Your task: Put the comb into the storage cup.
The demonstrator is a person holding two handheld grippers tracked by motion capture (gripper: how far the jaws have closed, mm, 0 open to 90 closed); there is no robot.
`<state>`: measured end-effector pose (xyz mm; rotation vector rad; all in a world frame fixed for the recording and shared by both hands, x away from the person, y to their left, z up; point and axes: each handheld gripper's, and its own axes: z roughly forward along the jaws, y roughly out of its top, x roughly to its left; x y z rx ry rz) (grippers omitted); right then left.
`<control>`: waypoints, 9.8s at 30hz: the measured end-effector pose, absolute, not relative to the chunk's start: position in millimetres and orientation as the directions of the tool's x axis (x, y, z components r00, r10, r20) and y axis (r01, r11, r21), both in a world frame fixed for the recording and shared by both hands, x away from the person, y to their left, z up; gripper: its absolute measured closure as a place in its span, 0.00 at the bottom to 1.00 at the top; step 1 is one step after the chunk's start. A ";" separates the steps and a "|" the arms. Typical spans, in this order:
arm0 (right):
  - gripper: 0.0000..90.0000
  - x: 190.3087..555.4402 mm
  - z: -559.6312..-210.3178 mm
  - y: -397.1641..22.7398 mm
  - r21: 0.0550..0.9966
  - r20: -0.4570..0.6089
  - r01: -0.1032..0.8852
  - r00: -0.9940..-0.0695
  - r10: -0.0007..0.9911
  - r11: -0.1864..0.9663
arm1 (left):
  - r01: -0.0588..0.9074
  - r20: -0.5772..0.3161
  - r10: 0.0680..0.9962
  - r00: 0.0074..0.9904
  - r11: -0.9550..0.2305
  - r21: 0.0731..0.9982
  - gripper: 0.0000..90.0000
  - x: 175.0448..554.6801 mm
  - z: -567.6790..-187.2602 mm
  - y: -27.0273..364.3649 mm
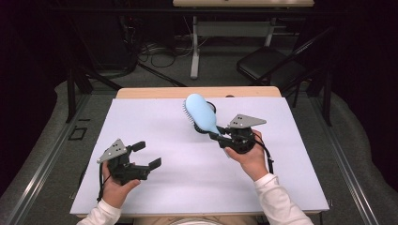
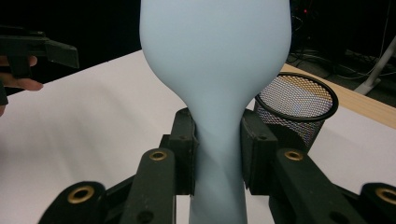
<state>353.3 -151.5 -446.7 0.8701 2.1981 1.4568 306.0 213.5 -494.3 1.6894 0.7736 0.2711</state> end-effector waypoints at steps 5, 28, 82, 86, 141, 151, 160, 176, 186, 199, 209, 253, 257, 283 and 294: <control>0.77 352.5 -446.4 -151.4 0.919 0.031 0.285 -0.741 0.670 0.273 | 0.344 -0.214 0.608 0.764 -0.105 0.933 0.02 309.7 -489.4 204.8; 0.77 351.7 -448.4 -151.2 0.922 0.027 0.279 -0.737 0.675 0.267 | 0.414 -0.279 0.570 0.773 -0.120 0.902 0.02 332.6 -458.4 183.2; 0.77 348.8 -451.3 -147.4 0.926 -0.009 0.252 -0.729 0.685 0.280 | 0.525 -0.395 0.559 0.729 -0.087 0.847 0.02 382.0 -410.2 141.8; 0.77 348.3 -451.5 -146.4 0.927 -0.015 0.248 -0.728 0.686 0.283 | 0.528 -0.393 0.564 0.727 -0.093 0.844 0.02 383.8 -407.4 139.2; 0.77 345.0 -451.2 -142.8 0.935 -0.035 0.218 -0.725 0.687 0.278 | 0.616 -0.494 0.542 0.679 -0.057 0.785 0.17 404.9 -392.8 102.6; 0.77 344.7 -451.1 -143.0 0.937 -0.037 0.215 -0.724 0.689 0.276 | 0.626 -0.507 0.540 0.672 -0.048 0.779 0.19 408.1 -393.1 98.1; 0.77 344.4 -450.9 -143.2 0.939 -0.034 0.214 -0.721 0.692 0.269 | 0.640 -0.528 0.535 0.659 -0.031 0.767 0.23 411.5 -394.9 95.9; 0.77 344.3 -452.3 -141.3 0.936 -0.039 0.214 -0.724 0.689 0.278 | 0.684 -0.584 0.518 0.625 -0.003 0.729 0.36 414.8 -397.1 93.9; 0.77 344.2 -453.1 -140.4 0.935 -0.044 0.212 -0.725 0.688 0.283 | 0.707 -0.615 0.510 0.601 0.020 0.707 0.37 415.7 -398.2 93.6; 0.77 343.8 -454.5 -139.4 0.935 -0.052 0.209 -0.722 0.690 0.288 | 0.716 -0.625 0.508 0.593 0.023 0.698 0.40 416.1 -398.4 94.8; 0.78 344.3 -455.9 -139.7 0.934 -0.059 0.205 -0.720 0.691 0.294 | 0.719 -0.632 0.504 0.589 0.031 0.695 0.45 416.3 -398.4 95.2; 0.77 344.7 -461.5 -136.9 0.932 -0.040 0.221 -0.725 0.688 0.287 | 0.800 -0.708 0.498 0.500 0.046 0.598 0.54 420.2 -399.5 98.4; 0.77 345.0 -462.2 -137.0 0.932 -0.034 0.227 -0.724 0.689 0.284 | 0.807 -0.713 0.504 0.487 0.052 0.588 0.54 420.7 -399.3 97.4; 0.72 345.8 -463.5 -135.6 0.933 -0.028 0.230 -0.722 0.691 0.278 | 0.827 -0.728 0.518 0.450 0.065 0.558 0.55 423.3 -396.3 97.1; 0.62 347.1 -464.6 -134.4 0.927 -0.027 0.243 -0.719 0.695 0.287 | 0.826 -0.723 0.528 0.445 0.069 0.559 0.55 425.6 -396.4 97.6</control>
